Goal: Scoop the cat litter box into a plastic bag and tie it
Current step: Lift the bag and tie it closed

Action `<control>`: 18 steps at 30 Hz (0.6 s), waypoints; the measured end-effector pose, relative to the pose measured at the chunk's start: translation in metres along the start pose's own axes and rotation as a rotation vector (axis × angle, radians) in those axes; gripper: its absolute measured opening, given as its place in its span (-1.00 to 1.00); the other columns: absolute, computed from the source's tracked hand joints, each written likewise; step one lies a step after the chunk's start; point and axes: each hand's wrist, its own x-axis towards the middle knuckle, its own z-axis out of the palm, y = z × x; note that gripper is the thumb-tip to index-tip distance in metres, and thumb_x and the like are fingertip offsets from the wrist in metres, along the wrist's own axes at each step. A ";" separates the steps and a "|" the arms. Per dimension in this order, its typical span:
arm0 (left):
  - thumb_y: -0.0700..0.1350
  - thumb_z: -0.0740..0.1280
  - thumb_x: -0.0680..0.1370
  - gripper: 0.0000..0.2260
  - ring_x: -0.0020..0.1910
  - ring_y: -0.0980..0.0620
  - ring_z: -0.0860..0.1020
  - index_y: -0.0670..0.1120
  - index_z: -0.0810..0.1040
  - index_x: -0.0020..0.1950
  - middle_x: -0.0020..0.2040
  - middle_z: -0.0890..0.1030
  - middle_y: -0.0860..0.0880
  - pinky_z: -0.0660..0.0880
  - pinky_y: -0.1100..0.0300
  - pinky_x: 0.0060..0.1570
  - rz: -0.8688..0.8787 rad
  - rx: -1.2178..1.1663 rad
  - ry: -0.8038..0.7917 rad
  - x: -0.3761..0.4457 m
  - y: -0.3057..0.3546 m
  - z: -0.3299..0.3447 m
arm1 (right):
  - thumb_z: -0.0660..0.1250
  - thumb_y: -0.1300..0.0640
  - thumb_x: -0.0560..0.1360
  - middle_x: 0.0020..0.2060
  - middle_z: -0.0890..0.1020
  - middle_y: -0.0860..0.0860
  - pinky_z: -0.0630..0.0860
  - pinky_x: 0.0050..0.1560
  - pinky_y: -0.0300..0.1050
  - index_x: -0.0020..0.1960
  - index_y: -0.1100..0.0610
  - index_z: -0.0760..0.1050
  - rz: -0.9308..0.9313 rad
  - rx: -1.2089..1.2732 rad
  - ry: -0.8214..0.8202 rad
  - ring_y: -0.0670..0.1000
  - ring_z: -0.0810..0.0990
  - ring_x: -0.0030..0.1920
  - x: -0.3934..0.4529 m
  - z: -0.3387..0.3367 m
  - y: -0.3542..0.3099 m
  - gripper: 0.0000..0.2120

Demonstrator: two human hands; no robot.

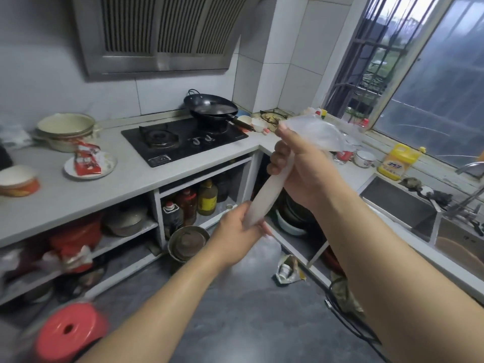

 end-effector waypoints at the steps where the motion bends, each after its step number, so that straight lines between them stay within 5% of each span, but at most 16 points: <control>1: -0.07 0.38 0.48 -0.84 -0.02 0.03 0.66 0.22 0.57 -0.10 -0.10 0.69 0.05 0.60 -0.10 0.08 0.005 0.003 0.015 -0.001 -0.003 -0.006 | 0.33 0.05 0.61 -0.42 0.34 -0.05 0.28 -0.34 -0.18 -0.10 0.08 0.48 0.002 0.027 -0.007 -0.09 0.31 -0.47 0.004 0.004 0.002 -0.85; 7: -0.13 0.30 0.56 -0.86 -0.11 0.00 0.60 0.09 0.53 0.07 -0.09 0.63 -0.01 0.55 0.06 -0.12 -0.011 0.070 0.082 -0.010 -0.015 -0.042 | 0.37 0.07 0.59 -0.45 0.28 -0.04 0.25 -0.42 -0.19 -0.15 0.08 0.42 0.007 0.064 -0.008 -0.08 0.26 -0.49 0.036 0.034 0.015 -0.80; 12: -0.11 0.26 0.53 -0.92 -0.32 -0.02 0.50 0.08 0.48 -0.11 -0.21 0.60 -0.10 0.44 0.02 -0.31 -0.035 0.213 0.173 -0.008 -0.026 -0.065 | 0.37 0.02 0.59 -0.47 0.21 -0.07 0.23 -0.43 -0.24 -0.06 0.10 0.48 0.099 0.101 -0.019 -0.09 0.21 -0.48 0.058 0.044 0.034 -0.83; 15: 0.01 0.23 0.47 -0.97 -0.27 -0.14 0.55 0.11 0.43 -0.10 -0.25 0.59 -0.05 0.53 -0.09 -0.25 -0.096 0.346 0.197 -0.004 -0.036 -0.072 | 0.29 -0.01 0.63 -0.48 0.15 -0.07 0.10 -0.42 -0.22 -0.21 0.05 0.41 0.151 0.097 -0.055 -0.07 0.09 -0.46 0.075 0.052 0.048 -0.73; 18: 0.07 0.21 0.44 -0.81 -0.16 -0.15 0.58 0.08 0.45 0.02 -0.16 0.62 -0.03 0.58 -0.11 -0.13 -0.128 0.374 0.224 0.004 -0.042 -0.074 | 0.24 -0.06 0.65 -0.49 0.16 -0.07 0.08 -0.45 -0.21 -0.30 0.00 0.30 0.177 0.058 -0.143 -0.07 0.07 -0.47 0.089 0.061 0.056 -0.63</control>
